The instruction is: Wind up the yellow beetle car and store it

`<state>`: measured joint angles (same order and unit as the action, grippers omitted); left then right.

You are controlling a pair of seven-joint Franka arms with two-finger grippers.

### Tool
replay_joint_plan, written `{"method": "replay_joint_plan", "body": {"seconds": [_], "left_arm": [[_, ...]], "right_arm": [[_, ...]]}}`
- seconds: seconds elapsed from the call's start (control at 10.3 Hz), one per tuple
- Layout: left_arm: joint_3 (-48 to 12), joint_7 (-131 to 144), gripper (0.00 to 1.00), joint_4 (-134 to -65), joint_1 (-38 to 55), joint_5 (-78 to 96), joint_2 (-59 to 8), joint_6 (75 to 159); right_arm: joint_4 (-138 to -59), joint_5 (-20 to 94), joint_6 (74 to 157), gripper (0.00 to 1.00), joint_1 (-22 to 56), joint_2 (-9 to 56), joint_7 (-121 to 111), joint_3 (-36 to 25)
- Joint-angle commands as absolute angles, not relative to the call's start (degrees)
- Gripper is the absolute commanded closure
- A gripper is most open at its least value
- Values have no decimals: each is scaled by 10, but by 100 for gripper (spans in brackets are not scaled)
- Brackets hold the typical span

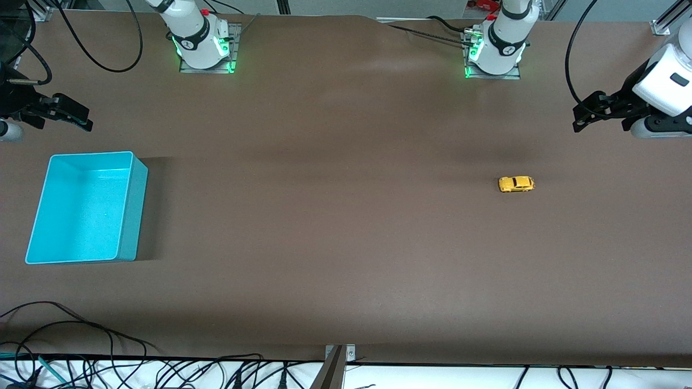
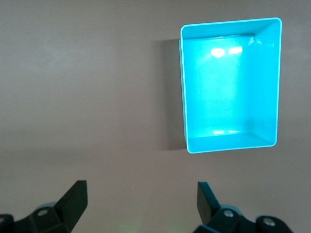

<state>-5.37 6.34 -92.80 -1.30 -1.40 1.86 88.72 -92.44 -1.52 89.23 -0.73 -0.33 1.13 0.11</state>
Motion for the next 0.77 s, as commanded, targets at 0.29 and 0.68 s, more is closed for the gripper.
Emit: {"method": "replay_joint_plan", "body": {"seconds": [0.29, 0.68], "left_arm": [[-54, 50, 0, -945, -14, -9, 44, 892], [-54, 49, 0, -951, -11, -4, 61, 885]], "right_arm": [[-912, -4, 889, 0, -12, 2, 10, 3], [-912, -4, 889, 0, -12, 2, 10, 4]]}}
